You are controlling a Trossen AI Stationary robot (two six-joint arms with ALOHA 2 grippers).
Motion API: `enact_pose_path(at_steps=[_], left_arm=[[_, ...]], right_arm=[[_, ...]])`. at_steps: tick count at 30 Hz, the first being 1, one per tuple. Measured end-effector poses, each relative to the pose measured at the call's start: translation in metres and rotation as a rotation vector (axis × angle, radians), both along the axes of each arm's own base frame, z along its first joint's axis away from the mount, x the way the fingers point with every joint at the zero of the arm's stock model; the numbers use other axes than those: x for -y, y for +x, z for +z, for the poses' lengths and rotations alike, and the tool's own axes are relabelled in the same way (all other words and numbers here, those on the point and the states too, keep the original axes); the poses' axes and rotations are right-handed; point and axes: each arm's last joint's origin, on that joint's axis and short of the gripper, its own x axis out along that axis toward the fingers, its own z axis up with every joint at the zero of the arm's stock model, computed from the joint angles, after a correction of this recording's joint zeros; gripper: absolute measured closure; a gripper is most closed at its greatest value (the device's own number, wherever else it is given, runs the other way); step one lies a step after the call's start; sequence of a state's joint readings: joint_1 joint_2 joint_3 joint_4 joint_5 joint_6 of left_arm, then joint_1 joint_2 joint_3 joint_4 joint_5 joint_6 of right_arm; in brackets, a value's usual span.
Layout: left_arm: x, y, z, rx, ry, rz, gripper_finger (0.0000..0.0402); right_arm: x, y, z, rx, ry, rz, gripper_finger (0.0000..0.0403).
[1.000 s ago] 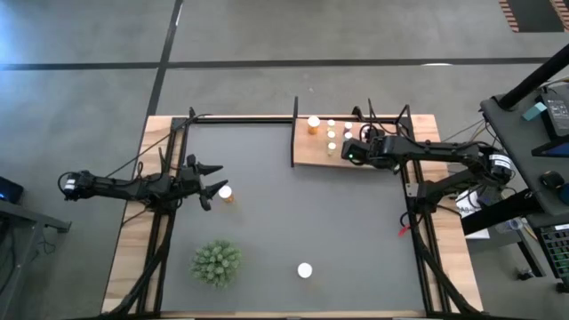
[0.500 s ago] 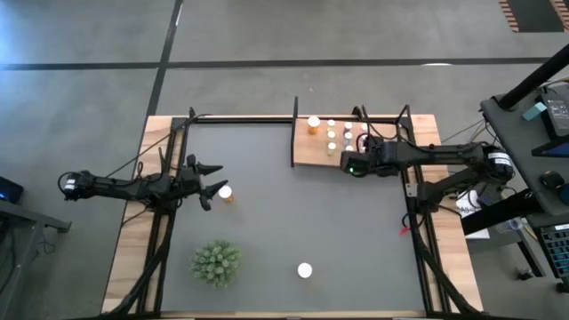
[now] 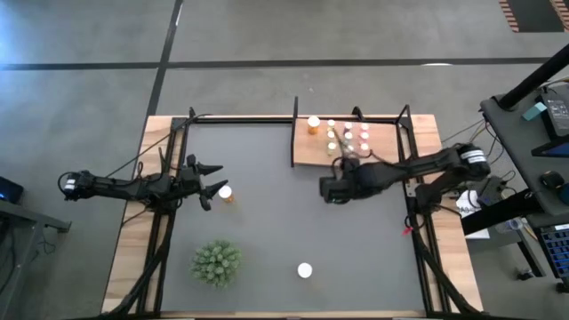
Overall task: Pick and place medicine bottles onto shelf by color
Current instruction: Put the bottom orange pill bottle on the shelf aligned with the other orange pill bottle
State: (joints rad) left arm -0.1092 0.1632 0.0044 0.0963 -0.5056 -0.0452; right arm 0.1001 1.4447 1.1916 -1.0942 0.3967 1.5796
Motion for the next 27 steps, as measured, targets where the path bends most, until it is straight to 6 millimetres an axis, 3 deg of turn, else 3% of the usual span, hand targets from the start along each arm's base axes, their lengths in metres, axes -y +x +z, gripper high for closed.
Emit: enact_pose_path(at_steps=[4,10,18,27], left_arm=[[0.000,0.000,0.000,0.000,0.000,0.000,0.0164],[0.000,0.000,0.000,0.000,0.000,0.000,0.0164],[0.000,0.000,0.000,0.000,0.000,0.000,0.0164],[0.000,0.000,0.000,0.000,0.000,0.000,0.0164]], right_arm=[[-0.029,0.022,0.000,0.006,0.037,0.057,0.0102],[-0.090,0.046,-0.003,0.014,0.049,0.201,0.0103],[-0.173,0.063,-0.015,0.033,0.054,0.326,0.0121],[-0.236,0.076,-0.024,0.065,0.008,0.506,0.0148]])
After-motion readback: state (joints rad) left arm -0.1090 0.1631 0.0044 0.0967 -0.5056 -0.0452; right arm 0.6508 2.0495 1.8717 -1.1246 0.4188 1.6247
